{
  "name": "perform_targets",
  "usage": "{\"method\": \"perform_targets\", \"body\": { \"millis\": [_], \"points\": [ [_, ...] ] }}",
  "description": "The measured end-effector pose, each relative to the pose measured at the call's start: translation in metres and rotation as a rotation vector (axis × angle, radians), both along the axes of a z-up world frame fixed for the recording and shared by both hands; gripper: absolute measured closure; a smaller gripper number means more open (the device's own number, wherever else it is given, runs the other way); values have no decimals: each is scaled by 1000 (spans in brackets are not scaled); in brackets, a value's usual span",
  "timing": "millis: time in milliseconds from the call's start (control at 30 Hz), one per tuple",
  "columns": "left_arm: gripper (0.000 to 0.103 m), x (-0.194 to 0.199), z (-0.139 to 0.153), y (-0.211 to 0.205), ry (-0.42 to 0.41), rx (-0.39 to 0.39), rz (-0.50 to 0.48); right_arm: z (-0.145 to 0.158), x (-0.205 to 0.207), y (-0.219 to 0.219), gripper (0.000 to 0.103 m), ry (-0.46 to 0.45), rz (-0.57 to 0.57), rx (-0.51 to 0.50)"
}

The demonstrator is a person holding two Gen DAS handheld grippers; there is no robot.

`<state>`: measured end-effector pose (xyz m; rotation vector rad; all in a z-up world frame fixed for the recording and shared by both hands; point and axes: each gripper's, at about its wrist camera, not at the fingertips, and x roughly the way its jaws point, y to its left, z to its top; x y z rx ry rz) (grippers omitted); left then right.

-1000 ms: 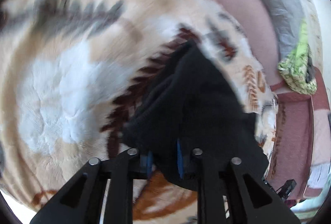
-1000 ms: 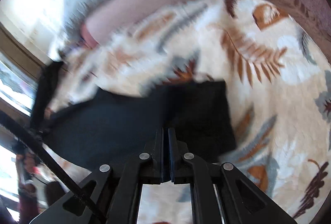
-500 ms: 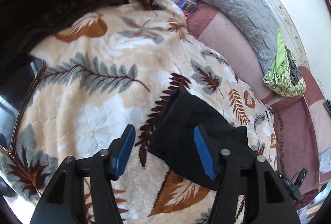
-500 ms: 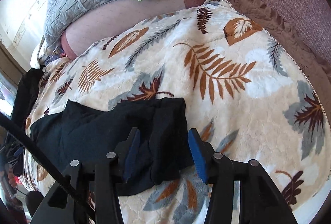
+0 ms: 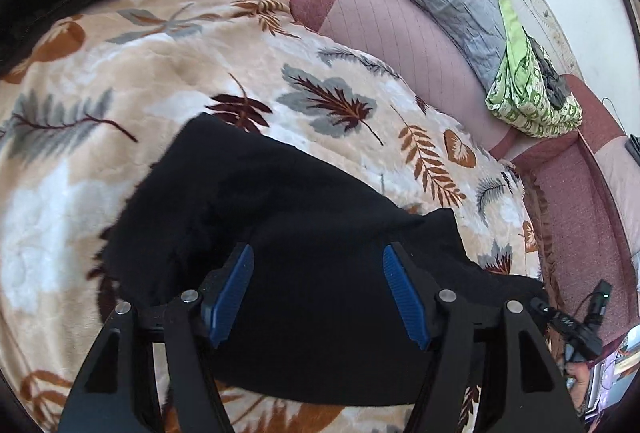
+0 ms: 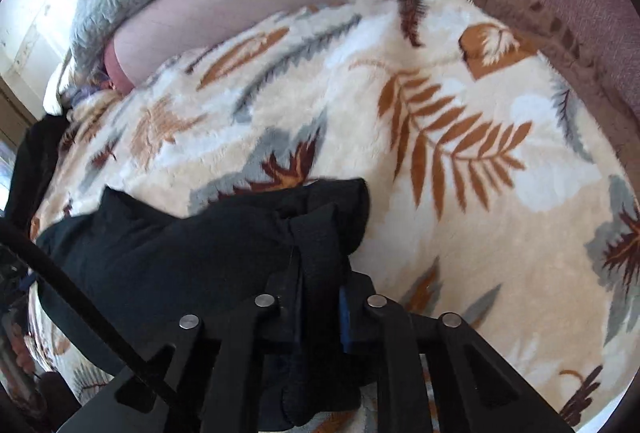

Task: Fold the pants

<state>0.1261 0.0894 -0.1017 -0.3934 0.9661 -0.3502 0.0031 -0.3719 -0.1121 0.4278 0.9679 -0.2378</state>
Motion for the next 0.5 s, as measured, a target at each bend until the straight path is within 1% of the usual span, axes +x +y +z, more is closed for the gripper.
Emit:
{"method": "perform_targets", "body": {
  "millis": [100, 133, 200, 233, 267, 300, 333, 367, 433, 467, 500],
  "points": [
    [36, 3, -8, -6, 1, 35, 20, 18, -5, -6, 90, -43, -24, -35],
    [36, 5, -12, -5, 3, 45, 28, 21, -4, -6, 90, -41, -32, -53],
    [37, 6, -20, -1, 13, 24, 24, 20, 0, -12, 90, -13, -58, -98],
    [36, 5, -22, 1, 8, 16, 26, 15, 2, -15, 86, 13, -59, -112],
    [37, 5, -23, 2, 4, 8, 21, 1, 10, -17, 77, 81, -51, -127],
    [37, 4, -22, 3, 0, 3, 16, -9, 16, -19, 72, 144, -49, -154],
    [36, 3, -22, 3, -6, -1, 12, -13, 17, -20, 58, 170, -55, -182],
    [37, 1, -22, 3, -14, -1, 5, -10, 13, -21, 45, 163, -70, -203],
    [37, 0, -23, 3, -20, 1, -3, 12, 4, -14, 31, 115, -134, -269],
    [37, 0, -23, 3, -18, 3, -4, 26, 0, -6, 29, 88, -156, -315],
    [36, 0, -23, 2, -16, 3, -1, 46, -2, 9, 27, 58, -175, -405]
  ]
}}
